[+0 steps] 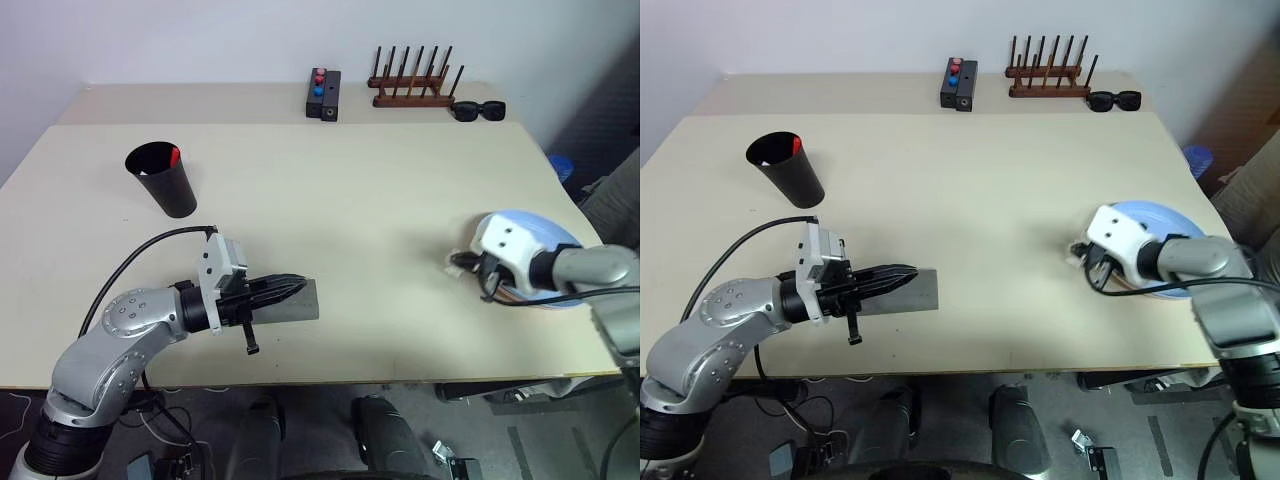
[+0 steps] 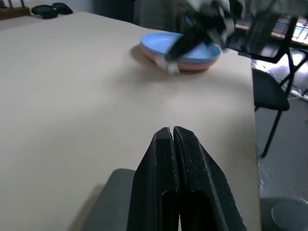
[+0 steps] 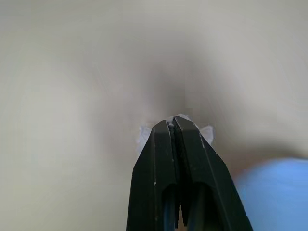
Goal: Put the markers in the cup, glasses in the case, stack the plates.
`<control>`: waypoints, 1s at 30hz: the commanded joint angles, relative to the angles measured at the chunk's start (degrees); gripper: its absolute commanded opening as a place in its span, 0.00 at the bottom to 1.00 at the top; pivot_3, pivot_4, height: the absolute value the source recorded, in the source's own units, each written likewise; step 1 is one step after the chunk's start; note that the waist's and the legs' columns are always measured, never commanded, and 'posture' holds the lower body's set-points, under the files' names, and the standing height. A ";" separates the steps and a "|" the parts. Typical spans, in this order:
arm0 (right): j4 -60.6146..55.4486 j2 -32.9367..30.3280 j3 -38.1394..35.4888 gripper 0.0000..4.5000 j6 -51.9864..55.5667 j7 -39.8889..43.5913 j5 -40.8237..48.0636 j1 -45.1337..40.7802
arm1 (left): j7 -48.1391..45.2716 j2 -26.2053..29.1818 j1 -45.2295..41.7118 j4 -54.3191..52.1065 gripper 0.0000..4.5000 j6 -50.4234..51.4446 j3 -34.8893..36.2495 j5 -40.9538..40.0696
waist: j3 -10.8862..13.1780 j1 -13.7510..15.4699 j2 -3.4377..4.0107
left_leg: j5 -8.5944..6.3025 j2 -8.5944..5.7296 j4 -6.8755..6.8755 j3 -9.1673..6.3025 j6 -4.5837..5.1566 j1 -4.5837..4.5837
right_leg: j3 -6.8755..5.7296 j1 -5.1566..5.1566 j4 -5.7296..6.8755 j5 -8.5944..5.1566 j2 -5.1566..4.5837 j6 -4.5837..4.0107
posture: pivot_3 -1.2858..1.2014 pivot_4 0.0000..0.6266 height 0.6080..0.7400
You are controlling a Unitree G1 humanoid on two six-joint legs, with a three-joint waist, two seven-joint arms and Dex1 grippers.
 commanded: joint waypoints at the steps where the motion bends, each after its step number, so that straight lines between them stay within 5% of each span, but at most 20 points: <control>1: 3.13 -3.14 -5.28 0.01 -0.62 0.06 0.14 0.55 | -1.80 1.00 0.19 -2.13 0.00 -1.28 -1.14 0.68 | -0.01 0.03 -0.02 | 0.00 0.00 0.00 0.00 0.00 0.00 | 0.00 0.00 -0.01 0.00 0.00 0.00 | 0.52 0.24 1.00; 7: 12.90 -3.65 -3.93 0.06 -5.35 -3.56 -4.53 2.43 | -2.04 0.35 -0.31 -1.75 0.00 -1.73 -2.13 1.44 | 0.00 -0.23 0.01 | -0.01 0.00 0.00 0.05 0.02 0.00 | 0.01 0.00 -0.05 0.00 -0.04 -0.01 | 0.52 0.24 1.00; 10: 14.96 -2.99 -3.50 0.30 -6.68 -4.07 -4.73 2.03 | -1.89 0.21 -0.37 -1.63 0.00 -1.88 -2.19 1.70 | -0.01 -0.47 0.03 | -0.03 0.00 -0.01 0.06 0.05 0.02 | 0.01 -0.03 -0.02 0.00 -0.03 -0.01 | 0.52 0.24 1.00; 16: 15.62 0.57 -3.77 0.98 -11.13 -5.32 -3.17 -1.25 | 0.55 0.00 1.15 -0.67 0.00 -3.15 0.71 2.79 | -0.01 -0.38 0.03 | -0.04 0.00 0.00 0.07 0.07 0.02 | 0.02 -0.03 -0.01 0.00 -0.02 0.00 | 0.52 0.24 1.00; 24: 13.17 11.20 -3.41 0.98 -11.06 -0.62 7.30 -7.05 | 9.28 -1.56 9.45 5.40 0.00 -7.81 19.88 5.03 | 0.01 -0.32 0.02 | -0.05 0.02 -0.03 0.04 0.09 0.00 | 0.01 -0.02 -0.01 0.00 0.02 0.02 | 0.52 0.24 1.00; 30: 15.33 13.18 -3.22 0.98 -10.49 3.60 11.05 -8.32 | 9.18 -1.68 18.72 7.50 0.00 -11.35 30.32 5.77 | 0.01 -0.10 -0.02 | -0.06 0.00 0.00 0.06 0.09 0.00 | 0.00 0.00 -0.03 -0.01 -0.04 0.01 | 0.52 0.24 1.00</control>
